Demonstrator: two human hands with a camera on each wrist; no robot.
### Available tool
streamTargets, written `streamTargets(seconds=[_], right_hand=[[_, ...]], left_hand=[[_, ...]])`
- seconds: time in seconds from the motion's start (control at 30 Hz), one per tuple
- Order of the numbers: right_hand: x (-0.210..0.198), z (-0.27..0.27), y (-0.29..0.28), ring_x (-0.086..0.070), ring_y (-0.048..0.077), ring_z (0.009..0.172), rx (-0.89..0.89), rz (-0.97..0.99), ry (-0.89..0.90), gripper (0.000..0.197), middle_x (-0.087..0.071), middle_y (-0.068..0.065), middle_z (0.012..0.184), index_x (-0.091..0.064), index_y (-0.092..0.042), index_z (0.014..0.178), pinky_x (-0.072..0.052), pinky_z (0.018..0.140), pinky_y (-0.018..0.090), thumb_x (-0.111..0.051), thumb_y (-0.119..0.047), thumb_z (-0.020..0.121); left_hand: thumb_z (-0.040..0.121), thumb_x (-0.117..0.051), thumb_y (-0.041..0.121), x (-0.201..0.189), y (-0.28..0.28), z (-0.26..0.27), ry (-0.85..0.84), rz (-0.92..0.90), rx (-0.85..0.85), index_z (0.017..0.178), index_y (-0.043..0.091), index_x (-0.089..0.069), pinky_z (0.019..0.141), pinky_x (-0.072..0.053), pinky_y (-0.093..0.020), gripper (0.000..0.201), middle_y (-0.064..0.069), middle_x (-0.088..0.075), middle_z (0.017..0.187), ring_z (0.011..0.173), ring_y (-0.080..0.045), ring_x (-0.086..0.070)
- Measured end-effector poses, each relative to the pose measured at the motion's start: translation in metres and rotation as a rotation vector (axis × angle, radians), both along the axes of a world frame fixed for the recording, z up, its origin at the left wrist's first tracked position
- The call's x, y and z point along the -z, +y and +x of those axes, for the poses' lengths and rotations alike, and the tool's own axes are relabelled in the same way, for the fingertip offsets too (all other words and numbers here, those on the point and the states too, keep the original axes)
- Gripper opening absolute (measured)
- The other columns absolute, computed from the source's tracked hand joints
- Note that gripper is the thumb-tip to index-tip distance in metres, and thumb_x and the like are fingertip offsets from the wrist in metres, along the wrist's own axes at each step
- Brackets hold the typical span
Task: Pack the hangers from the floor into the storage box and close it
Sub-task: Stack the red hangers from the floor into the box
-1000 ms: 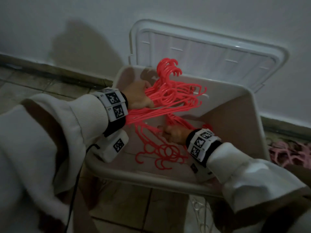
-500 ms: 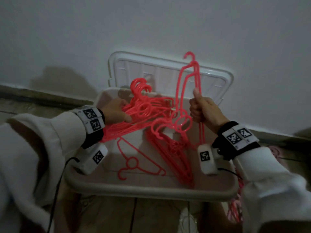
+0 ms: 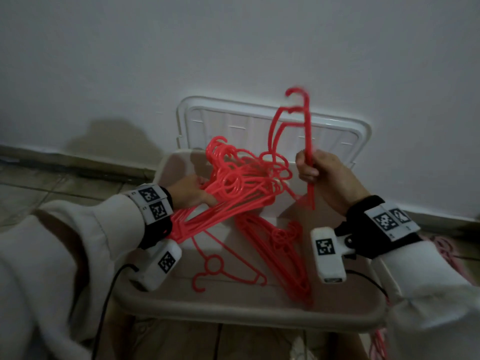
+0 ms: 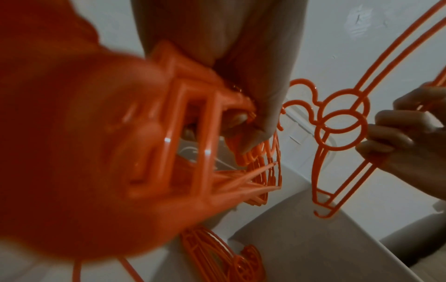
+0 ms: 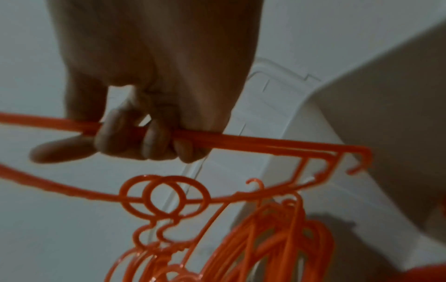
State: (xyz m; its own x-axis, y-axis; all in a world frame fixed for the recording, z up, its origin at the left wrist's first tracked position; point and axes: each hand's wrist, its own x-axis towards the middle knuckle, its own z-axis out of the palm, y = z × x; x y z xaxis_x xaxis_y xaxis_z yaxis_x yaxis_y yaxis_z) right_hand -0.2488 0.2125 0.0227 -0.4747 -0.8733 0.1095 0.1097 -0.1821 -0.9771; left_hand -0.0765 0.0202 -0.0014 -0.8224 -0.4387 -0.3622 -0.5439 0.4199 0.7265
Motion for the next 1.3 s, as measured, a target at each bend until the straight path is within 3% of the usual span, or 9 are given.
streamTargets(seconds=[0.13, 0.2, 0.33, 0.4, 0.63, 0.77, 1.07, 1.2, 1.3], right_hand=[[0.005, 0.012, 0.001, -0.051, -0.007, 0.052, -0.093, 0.14, 0.361, 0.018, -0.06, -0.012, 0.052, -0.073, -0.028, 0.06, -0.039, 0.056, 0.005, -0.064, -0.035, 0.074], [0.011, 0.016, -0.003, -0.056, -0.007, 0.06, -0.208, 0.207, 0.512, 0.011, -0.068, -0.011, 0.061, -0.075, -0.017, 0.068, -0.043, 0.061, 0.008, -0.069, -0.023, 0.074], [0.041, 0.026, -0.017, -0.053, -0.004, 0.067, -0.256, 0.217, 1.088, 0.027, -0.066, -0.01, 0.07, -0.075, -0.013, 0.073, -0.041, 0.067, 0.012, -0.065, -0.038, 0.078], [0.058, 0.032, -0.019, -0.057, 0.007, 0.071, -0.218, 0.205, 1.222, 0.033, -0.066, -0.007, 0.072, -0.072, -0.017, 0.072, -0.042, 0.072, 0.027, -0.057, -0.045, 0.079], [0.084, 0.042, -0.028, -0.053, 0.012, 0.083, -0.275, 0.215, 1.227, 0.042, -0.064, 0.002, 0.084, -0.064, -0.011, 0.085, -0.037, 0.076, 0.03, -0.038, -0.043, 0.089], [0.086, 0.047, -0.028, -0.04, 0.007, 0.085, -0.194, 0.212, 1.285, 0.04, -0.061, 0.001, 0.087, -0.063, -0.013, 0.086, -0.016, 0.073, 0.021, -0.036, -0.043, 0.088], [0.093, 0.036, -0.019, -0.041, 0.005, 0.087, -0.112, 0.24, 1.256, 0.042, -0.061, -0.002, 0.087, -0.063, -0.014, 0.087, -0.022, 0.081, 0.027, -0.035, -0.046, 0.089], [0.091, 0.035, -0.016, -0.041, 0.007, 0.082, -0.031, 0.144, 1.32, 0.041, -0.06, -0.003, 0.081, -0.062, -0.015, 0.082, -0.022, 0.077, 0.024, -0.038, -0.047, 0.091], [0.089, 0.043, -0.022, -0.043, 0.008, 0.084, -0.052, 0.081, 1.327, 0.03, -0.061, -0.002, 0.082, -0.063, -0.014, 0.082, -0.023, 0.076, 0.024, -0.044, -0.036, 0.089]], left_hand=[[0.077, -0.067, 0.003, 0.0, -0.001, -0.001, -0.056, -0.007, 0.025, 0.069, 0.012, -0.059, 0.054, -0.038, -0.012, 0.015, 0.004, -0.059, 0.059, 0.058, -0.009, -0.046], [0.08, -0.066, 0.006, -0.002, 0.0, 0.0, -0.061, -0.006, 0.047, 0.069, 0.016, -0.057, 0.053, -0.039, -0.011, 0.017, 0.0, -0.055, 0.067, 0.06, -0.009, -0.046], [0.085, -0.063, 0.026, -0.007, 0.001, 0.0, -0.066, 0.083, 0.09, 0.069, 0.026, -0.055, 0.055, -0.044, -0.013, 0.018, 0.007, -0.057, 0.065, 0.062, -0.01, -0.052], [0.082, -0.062, 0.034, -0.009, 0.004, 0.002, -0.041, 0.189, 0.086, 0.07, 0.025, -0.055, 0.059, -0.046, -0.018, 0.016, 0.008, -0.058, 0.059, 0.054, -0.005, -0.054], [0.075, -0.06, 0.044, 0.003, 0.005, 0.001, -0.02, 0.338, -0.052, 0.071, 0.006, -0.051, 0.051, -0.045, -0.018, 0.04, -0.001, -0.05, 0.053, 0.042, -0.007, -0.047], [0.084, -0.06, 0.032, 0.002, 0.003, 0.003, -0.007, 0.346, -0.009, 0.073, 0.01, -0.057, 0.053, -0.049, -0.014, 0.025, 0.003, -0.06, 0.057, 0.05, -0.008, -0.056], [0.085, -0.058, 0.019, -0.005, 0.003, 0.006, 0.058, 0.341, 0.052, 0.076, 0.022, -0.056, 0.049, -0.044, -0.004, 0.009, 0.02, -0.064, 0.051, 0.049, 0.007, -0.061], [0.079, -0.062, 0.028, -0.006, 0.005, 0.007, 0.035, 0.313, 0.072, 0.075, 0.023, -0.061, 0.061, -0.05, -0.017, 0.006, 0.008, -0.067, 0.062, 0.065, -0.015, -0.061], [0.08, -0.062, 0.027, -0.006, 0.007, 0.007, 0.051, 0.317, 0.079, 0.075, 0.026, -0.061, 0.066, -0.048, -0.019, 0.005, 0.013, -0.067, 0.059, 0.068, -0.011, -0.057]])
